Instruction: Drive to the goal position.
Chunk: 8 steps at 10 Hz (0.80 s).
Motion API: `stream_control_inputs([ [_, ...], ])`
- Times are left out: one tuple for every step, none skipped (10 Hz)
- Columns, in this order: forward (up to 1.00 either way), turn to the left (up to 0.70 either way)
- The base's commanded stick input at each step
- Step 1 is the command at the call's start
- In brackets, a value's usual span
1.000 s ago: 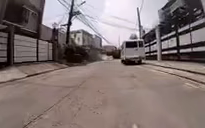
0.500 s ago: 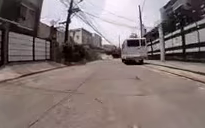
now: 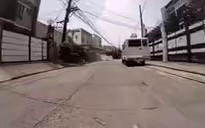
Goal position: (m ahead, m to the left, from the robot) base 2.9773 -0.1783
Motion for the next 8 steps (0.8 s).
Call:
stream_control_inputs([
  [0.85,0.00],
  [0.85,0.18],
  [0.85,0.34],
  [0.85,0.30],
  [0.85,0.06],
  [0.85,0.00],
  [0.85,0.00],
  [0.85,0.00],
])
